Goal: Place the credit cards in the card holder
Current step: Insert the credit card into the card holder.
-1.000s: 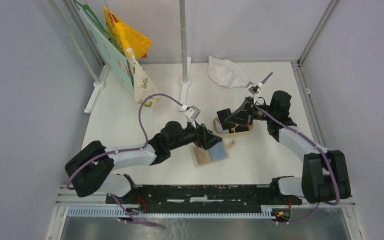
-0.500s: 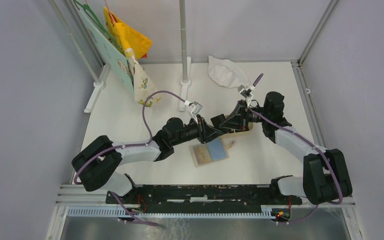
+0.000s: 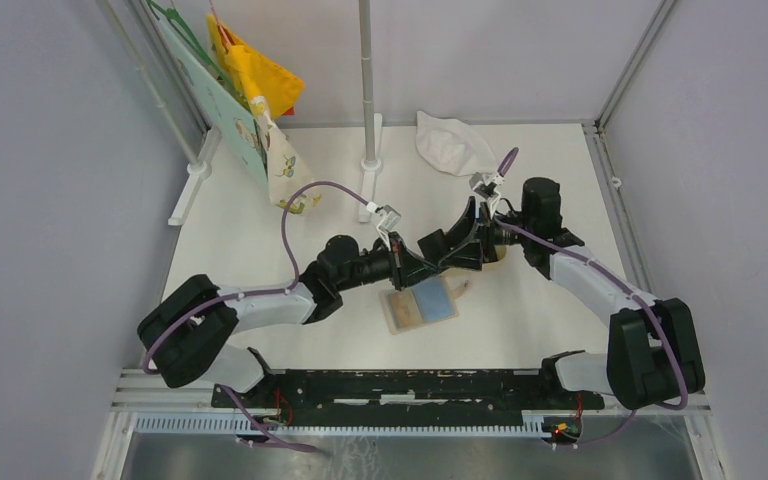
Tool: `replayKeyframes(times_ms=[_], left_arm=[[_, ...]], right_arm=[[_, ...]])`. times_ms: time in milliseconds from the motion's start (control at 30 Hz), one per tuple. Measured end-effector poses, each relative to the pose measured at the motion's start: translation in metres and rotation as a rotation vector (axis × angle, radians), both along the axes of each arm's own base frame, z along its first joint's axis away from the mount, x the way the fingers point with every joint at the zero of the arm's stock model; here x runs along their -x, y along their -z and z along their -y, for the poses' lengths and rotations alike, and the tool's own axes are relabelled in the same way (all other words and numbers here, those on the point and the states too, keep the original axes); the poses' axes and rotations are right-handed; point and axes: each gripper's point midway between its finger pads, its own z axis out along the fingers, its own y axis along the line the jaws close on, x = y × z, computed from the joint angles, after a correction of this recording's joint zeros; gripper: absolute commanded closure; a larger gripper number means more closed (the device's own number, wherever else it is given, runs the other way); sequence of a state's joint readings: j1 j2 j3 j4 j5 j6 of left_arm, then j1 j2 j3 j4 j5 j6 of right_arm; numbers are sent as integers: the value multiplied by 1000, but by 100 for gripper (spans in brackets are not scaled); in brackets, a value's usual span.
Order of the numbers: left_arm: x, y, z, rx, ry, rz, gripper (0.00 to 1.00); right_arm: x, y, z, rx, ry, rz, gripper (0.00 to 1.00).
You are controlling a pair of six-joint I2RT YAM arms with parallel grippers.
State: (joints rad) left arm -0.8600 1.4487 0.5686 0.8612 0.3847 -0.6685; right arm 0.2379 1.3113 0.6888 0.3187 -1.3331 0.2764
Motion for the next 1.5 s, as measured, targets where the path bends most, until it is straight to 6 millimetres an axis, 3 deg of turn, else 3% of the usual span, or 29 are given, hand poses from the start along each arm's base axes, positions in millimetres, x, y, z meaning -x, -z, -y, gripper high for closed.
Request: replayKeyframes(times_ms=[100,200,400,533,833,1000,1267,1400,1500], left_arm=[[7,1,-4,-25,34,13,98],[15,7,-10,-80,65,29,98],[32,29,-32,-253,116,49,98],[40,38,-45,-366,156,67,98],[47,42,-39,-395,241,56,98],[48,52,-36,-411,272,25,98],[47,52,-34,-409,274,25,98],[46,48,-32,-402,273,33,98],[46,48,-32,-402,273,33,98]], right_arm=[[-3,-1,1,28,-16,78,17],[-4,1,3,51,-44,208,16],[20,24,11,83,-154,471,11],[41,38,15,65,-254,572,14],[51,41,10,35,-309,520,15],[34,39,4,97,-255,427,13],[25,20,-1,89,-145,386,31],[26,26,-5,96,-157,340,42],[29,31,-9,104,-170,312,55]])
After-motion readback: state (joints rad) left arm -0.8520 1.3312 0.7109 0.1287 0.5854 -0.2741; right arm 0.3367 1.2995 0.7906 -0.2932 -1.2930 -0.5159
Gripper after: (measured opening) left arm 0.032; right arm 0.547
